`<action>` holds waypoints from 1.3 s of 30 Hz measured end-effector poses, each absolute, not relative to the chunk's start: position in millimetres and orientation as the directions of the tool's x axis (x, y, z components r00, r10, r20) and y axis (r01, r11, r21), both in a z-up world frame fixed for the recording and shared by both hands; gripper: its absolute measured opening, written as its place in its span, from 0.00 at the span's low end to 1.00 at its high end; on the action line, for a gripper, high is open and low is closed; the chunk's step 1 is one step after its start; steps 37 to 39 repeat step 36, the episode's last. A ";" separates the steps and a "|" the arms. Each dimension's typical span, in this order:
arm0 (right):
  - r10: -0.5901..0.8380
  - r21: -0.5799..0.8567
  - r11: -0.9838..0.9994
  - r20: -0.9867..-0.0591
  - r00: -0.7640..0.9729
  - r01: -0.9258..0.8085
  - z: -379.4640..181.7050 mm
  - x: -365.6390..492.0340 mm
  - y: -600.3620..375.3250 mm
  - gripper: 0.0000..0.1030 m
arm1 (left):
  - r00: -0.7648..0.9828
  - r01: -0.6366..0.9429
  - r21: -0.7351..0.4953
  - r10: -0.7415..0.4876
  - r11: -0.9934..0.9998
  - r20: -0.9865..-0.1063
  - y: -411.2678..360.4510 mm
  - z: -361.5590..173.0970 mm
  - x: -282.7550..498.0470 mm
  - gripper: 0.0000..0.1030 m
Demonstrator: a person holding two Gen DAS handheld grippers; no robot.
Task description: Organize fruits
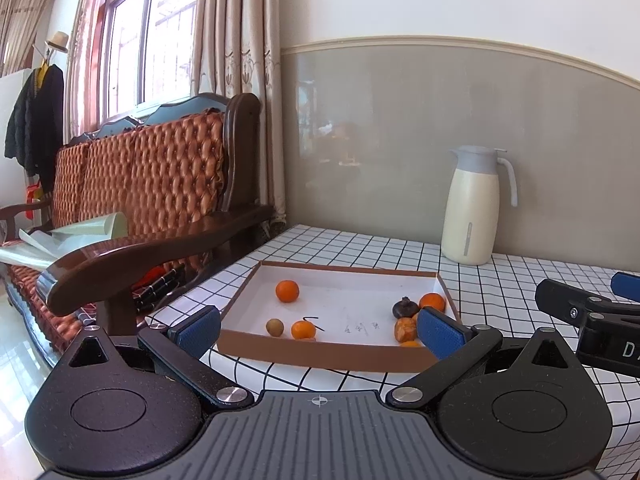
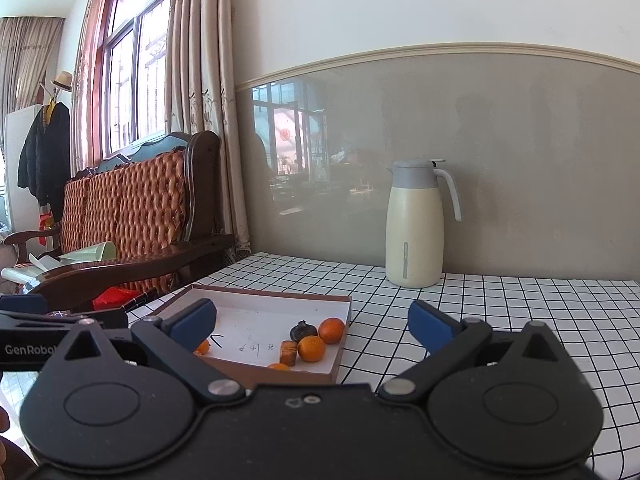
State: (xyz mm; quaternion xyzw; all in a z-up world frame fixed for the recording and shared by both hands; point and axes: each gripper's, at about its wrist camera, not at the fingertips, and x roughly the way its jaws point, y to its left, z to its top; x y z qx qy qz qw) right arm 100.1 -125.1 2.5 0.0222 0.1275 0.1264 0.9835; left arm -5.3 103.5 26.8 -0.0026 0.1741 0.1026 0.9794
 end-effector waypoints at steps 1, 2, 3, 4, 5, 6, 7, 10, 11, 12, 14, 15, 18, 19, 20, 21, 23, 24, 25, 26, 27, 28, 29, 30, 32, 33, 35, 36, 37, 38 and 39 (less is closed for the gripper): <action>0.250 0.075 0.968 -0.245 0.937 -0.239 1.7 100.1 -125.7 0.94 | 0.918 -0.201 0.033 0.200 0.979 -0.342 102.6 26.2 -5.7 1.00; 0.246 0.076 0.969 -0.247 0.937 -0.234 1.3 100.3 -126.1 0.94 | 0.918 -0.201 0.034 0.200 0.979 -0.343 102.6 25.7 -5.7 1.00; 0.246 0.079 0.969 -0.248 0.937 -0.233 1.2 101.0 -126.5 0.94 | 0.918 -0.201 0.035 0.201 0.979 -0.343 102.7 25.1 -5.6 1.00; 0.246 0.083 0.969 -0.246 0.937 -0.233 1.1 100.7 -127.1 0.94 | 0.917 -0.202 0.033 0.201 0.979 -0.344 102.3 24.9 -4.7 1.00; 0.244 0.084 0.970 -0.245 0.938 -0.230 1.1 100.7 -127.7 0.94 | 0.917 -0.202 0.032 0.201 0.979 -0.345 102.6 24.3 -4.6 1.00; 0.242 0.083 0.970 -0.246 0.939 -0.228 1.1 100.7 -127.7 0.94 | 0.916 -0.203 0.031 0.201 0.979 -0.347 102.6 23.9 -4.2 1.00; 0.242 0.081 0.970 -0.247 0.938 -0.229 0.5 100.7 -127.6 0.94 | 0.916 -0.204 0.030 0.201 0.979 -0.347 103.0 23.3 -4.0 1.00; 0.243 0.080 0.970 -0.249 0.938 -0.230 0.1 100.7 -127.5 0.94 | 0.918 -0.204 0.022 0.199 0.979 -0.344 103.8 22.0 -4.0 1.00; 0.244 0.081 0.970 -0.250 0.937 -0.231 -0.1 100.8 -127.4 0.94 | 0.917 -0.204 0.024 0.200 0.979 -0.346 103.9 21.9 -4.0 1.00; 0.245 0.082 0.969 -0.251 0.936 -0.232 -0.6 101.2 -127.2 0.94 | 0.917 -0.205 0.025 0.200 0.979 -0.346 104.1 21.6 -4.3 1.00; 0.247 0.081 0.969 -0.251 0.936 -0.234 -0.9 100.8 -126.7 0.94 | 0.916 -0.205 0.031 0.203 0.978 -0.345 103.0 20.9 -4.1 1.00; 0.248 0.082 0.969 -0.250 0.936 -0.235 -0.9 100.7 -126.6 0.94 | 0.916 -0.204 0.032 0.202 0.978 -0.346 103.1 20.6 -4.3 1.00; 0.253 0.081 0.967 -0.251 0.934 -0.240 -1.0 100.9 -125.4 0.94 | 0.916 -0.200 0.023 0.195 0.980 -0.351 103.7 20.3 -3.0 1.00; 0.254 0.080 0.967 -0.252 0.934 -0.242 -1.0 100.8 -124.8 0.94 | 0.916 -0.196 0.018 0.190 0.980 -0.354 104.5 20.1 -2.5 1.00; 0.256 0.079 0.967 -0.252 0.933 -0.243 -1.2 101.1 -124.4 0.94 | 0.916 -0.195 0.014 0.188 0.981 -0.355 105.0 19.7 -2.2 1.00; 0.256 0.077 0.967 -0.253 0.933 -0.244 -1.3 102.1 -124.0 0.94 | 0.915 -0.196 0.010 0.186 0.981 -0.357 105.5 19.2 -1.7 1.00; 0.256 0.077 0.967 -0.255 0.932 -0.245 -1.8 103.0 -123.3 0.94 | 0.914 -0.194 0.005 0.183 0.981 -0.363 106.3 18.1 -0.7 1.00; 0.258 0.078 0.966 -0.257 0.931 -0.246 -2.1 103.5 -123.3 0.94 | 0.915 -0.191 0.003 0.179 0.982 -0.363 106.6 17.6 -0.5 1.00; 0.257 0.078 0.966 -0.258 0.932 -0.245 -2.4 103.7 -123.3 0.94 | 0.918 -0.186 0.003 0.175 0.983 -0.357 106.8 17.0 -0.7 1.00; 0.256 0.078 0.967 -0.257 0.932 -0.244 -2.6 102.4 -123.5 0.94 | 0.919 -0.186 0.009 0.177 0.983 -0.352 106.4 16.4 -0.7 1.00; 0.256 0.078 0.967 -0.258 0.932 -0.244 -2.8 102.4 -123.7 0.94 | 0.918 -0.186 0.015 0.179 0.982 -0.354 105.8 15.7 -0.1 1.00; 0.256 0.079 0.967 -0.258 0.932 -0.244 -2.5 102.5 -123.5 0.94 | 0.920 -0.185 0.004 0.175 0.983 -0.350 106.0 15.1 -0.6 1.00; 0.257 0.081 0.966 -0.258 0.931 -0.244 -2.8 102.5 -123.5 0.94 | 0.926 -0.180 -0.010 0.166 0.984 -0.339 106.5 14.9 -2.0 1.00; 0.256 0.080 0.967 -0.257 0.932 -0.243 -2.9 102.6 -123.3 0.94 | 0.931 -0.175 -0.012 0.162 0.984 -0.327 105.5 14.8 -2.9 1.00; 0.253 0.079 0.967 -0.258 0.932 -0.241 -3.4 103.0 -123.0 0.94 | 0.934 -0.171 0.014 0.166 0.985 -0.316 100.6 14.4 -2.0 1.00; 0.254 0.079 0.967 -0.261 0.931 -0.241 -3.8 103.2 -122.6 0.94 | 0.935 -0.165 0.017 0.162 0.986 -0.316 99.2 14.1 -1.5 1.00; 0.252 0.081 0.968 -0.261 0.932 -0.239 -4.6 103.3 -122.5 0.94 | 0.933 -0.164 0.023 0.162 0.986 -0.320 96.9 13.7 1.2 1.00; 0.253 0.081 0.967 -0.262 0.932 -0.240 -5.1 103.3 -122.4 0.94 | 0.932 -0.165 0.023 0.163 0.986 -0.324 96.5 13.7 2.7 1.00; 0.253 0.081 0.967 -0.262 0.932 -0.240 -5.1 103.3 -122.4 0.94 | 0.932 -0.165 0.023 0.163 0.986 -0.324 96.5 13.7 2.7 1.00; 0.253 0.081 0.967 -0.262 0.932 -0.240 -5.1 103.3 -122.4 0.94 | 0.932 -0.165 0.023 0.163 0.986 -0.324 96.5 13.7 2.7 1.00; 0.253 0.081 0.967 -0.262 0.932 -0.240 -5.1 103.3 -122.4 0.94 | 0.932 -0.165 0.023 0.163 0.986 -0.324 96.5 13.7 2.7 1.00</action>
